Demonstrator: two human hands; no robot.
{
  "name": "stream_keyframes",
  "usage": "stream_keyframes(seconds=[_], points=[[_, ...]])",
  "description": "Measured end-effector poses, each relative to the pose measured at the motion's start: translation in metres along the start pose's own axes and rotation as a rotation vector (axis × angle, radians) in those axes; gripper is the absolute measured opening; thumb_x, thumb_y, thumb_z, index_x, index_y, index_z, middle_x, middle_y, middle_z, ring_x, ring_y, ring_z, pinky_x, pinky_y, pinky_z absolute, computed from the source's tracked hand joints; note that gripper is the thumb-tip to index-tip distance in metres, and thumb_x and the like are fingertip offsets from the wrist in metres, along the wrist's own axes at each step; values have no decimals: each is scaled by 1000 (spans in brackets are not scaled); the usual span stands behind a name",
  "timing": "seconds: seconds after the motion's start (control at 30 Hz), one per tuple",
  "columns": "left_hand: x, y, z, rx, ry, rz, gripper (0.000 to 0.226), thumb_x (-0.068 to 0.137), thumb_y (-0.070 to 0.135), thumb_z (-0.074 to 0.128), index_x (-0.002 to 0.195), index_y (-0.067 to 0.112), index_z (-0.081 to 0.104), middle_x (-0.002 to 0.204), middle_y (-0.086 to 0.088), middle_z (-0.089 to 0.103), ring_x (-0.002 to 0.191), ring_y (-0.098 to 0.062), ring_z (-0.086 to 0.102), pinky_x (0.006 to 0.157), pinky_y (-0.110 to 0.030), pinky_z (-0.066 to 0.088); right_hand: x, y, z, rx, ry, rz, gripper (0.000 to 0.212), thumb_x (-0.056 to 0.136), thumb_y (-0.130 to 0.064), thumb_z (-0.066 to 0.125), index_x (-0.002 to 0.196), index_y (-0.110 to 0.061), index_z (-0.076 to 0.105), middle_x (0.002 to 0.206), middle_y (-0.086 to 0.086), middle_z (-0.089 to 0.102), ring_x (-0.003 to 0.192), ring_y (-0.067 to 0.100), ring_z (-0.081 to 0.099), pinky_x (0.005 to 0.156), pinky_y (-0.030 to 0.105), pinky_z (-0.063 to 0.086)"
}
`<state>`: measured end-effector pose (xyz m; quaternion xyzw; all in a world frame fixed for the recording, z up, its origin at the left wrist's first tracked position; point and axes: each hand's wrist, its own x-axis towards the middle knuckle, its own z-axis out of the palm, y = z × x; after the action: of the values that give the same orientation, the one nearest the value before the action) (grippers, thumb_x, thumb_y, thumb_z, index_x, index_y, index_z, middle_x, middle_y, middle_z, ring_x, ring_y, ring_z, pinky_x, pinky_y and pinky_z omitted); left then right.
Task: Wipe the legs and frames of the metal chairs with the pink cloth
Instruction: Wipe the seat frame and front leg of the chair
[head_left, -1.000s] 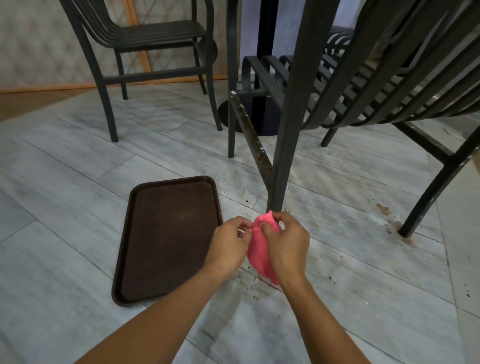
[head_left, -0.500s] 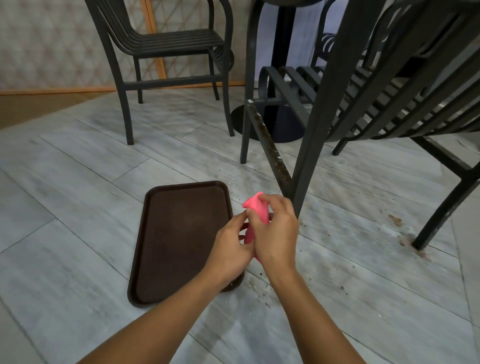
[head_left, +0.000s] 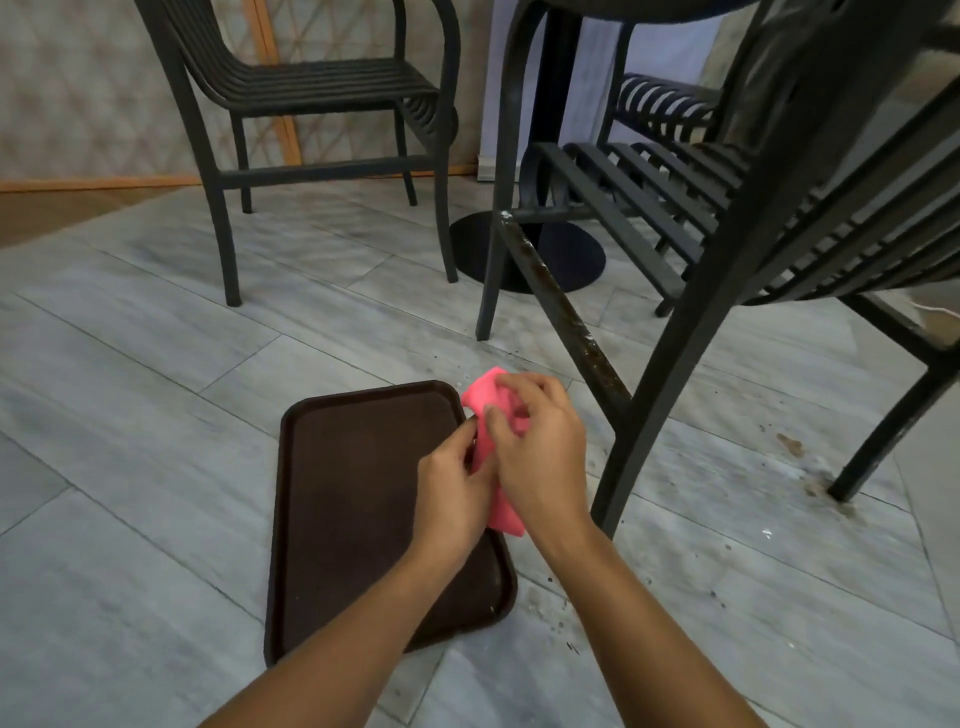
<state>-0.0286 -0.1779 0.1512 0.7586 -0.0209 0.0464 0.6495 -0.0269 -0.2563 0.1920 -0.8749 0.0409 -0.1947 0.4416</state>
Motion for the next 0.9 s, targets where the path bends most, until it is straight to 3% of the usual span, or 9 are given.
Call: stream_keyframes(seconds=[0.07,0.17,0.23,0.37,0.53,0.77,0.9], points=[[12,1,-7,-13,-9,-18,22,88,11,59,67,20,58,52,7,53,47,1,40,46,-16,34,9,-10,5,-63,9,-3,32,89,-16,58,121,-17,60,119,-5,53,110,11,50,96,30,44],[28,9,-20,-16,-31,-18,14,87,12,59,74,11,62,60,-8,59,52,-3,42,48,-18,36,23,-28,9,-166,29,-7,30,90,-17,56,120,-18,60,118,-6,55,112,10,44,88,18,36],[39,18,-28,8,-40,-10,13,87,13,59,75,13,62,60,-7,59,50,-1,41,47,-15,35,33,-40,10,-205,47,3,28,91,-18,55,118,-18,61,117,-7,56,112,10,44,84,17,33],[59,38,-43,3,-50,-9,21,86,12,60,69,24,58,56,5,53,47,1,43,46,-10,33,52,-59,7,-255,49,2,27,91,-18,53,116,-17,62,116,-4,57,108,12,45,83,22,38],[88,54,-53,41,-53,-1,12,87,18,62,76,21,59,71,-7,64,61,-11,54,52,-16,41,77,-70,-5,-353,56,2,27,92,-26,53,116,-19,61,120,-3,56,110,15,46,85,27,39],[135,44,-41,66,3,-7,11,88,25,60,95,17,63,78,2,65,71,-8,60,58,-16,46,117,-39,12,-379,100,19,33,89,-24,58,121,-19,59,126,-3,53,117,14,44,96,31,39],[169,39,-31,54,45,-38,9,87,26,62,91,18,63,79,-2,67,75,-15,63,67,-33,52,150,-22,27,-430,74,43,37,91,-27,57,127,-19,54,133,-1,49,124,15,40,101,33,39]])
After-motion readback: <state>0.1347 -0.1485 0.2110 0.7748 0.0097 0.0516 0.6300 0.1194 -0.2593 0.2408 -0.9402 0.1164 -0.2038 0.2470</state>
